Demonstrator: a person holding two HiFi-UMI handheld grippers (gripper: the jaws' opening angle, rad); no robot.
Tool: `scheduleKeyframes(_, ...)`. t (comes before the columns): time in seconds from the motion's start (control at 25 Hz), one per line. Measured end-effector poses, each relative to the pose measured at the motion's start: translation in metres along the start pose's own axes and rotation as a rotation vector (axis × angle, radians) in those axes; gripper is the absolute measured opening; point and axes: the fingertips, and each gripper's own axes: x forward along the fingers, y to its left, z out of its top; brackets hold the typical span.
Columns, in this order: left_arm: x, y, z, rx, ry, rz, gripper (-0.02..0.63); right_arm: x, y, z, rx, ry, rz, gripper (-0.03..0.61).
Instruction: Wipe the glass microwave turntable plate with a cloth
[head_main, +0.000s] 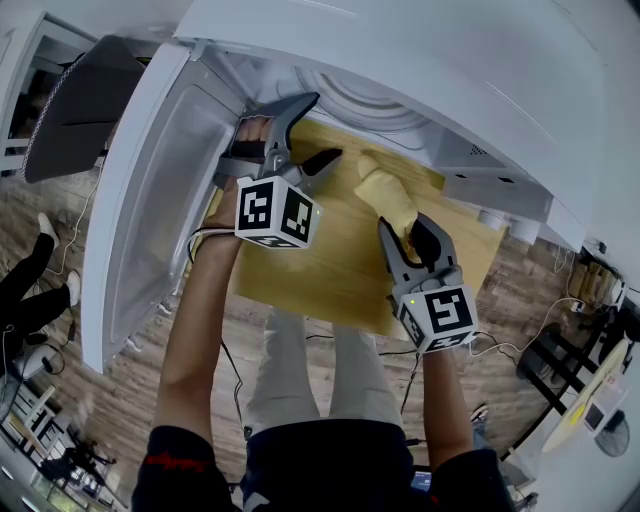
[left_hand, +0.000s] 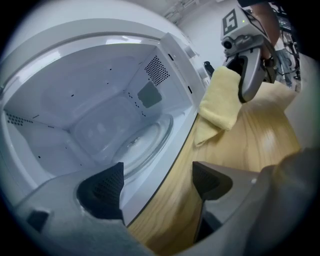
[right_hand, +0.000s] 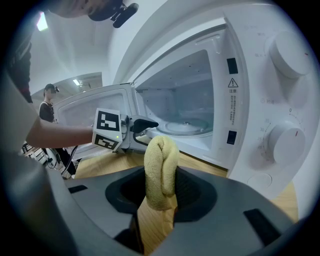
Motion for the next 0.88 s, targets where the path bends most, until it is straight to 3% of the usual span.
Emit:
scheduleKeyframes(0.4, 0.000, 0.000, 0.001, 0.001, -0.003, -0.002, 0.419, 0.009, -0.003, 0.035, -0.025, -0.068, 0.013, 0.140)
scheduleKeyframes(0.88, 0.000, 0.000, 0.000, 0.003, -0.005, -0.001, 0.419, 0.048, -0.012, 0.093, -0.114, -0.178, -0.035, 0.140)
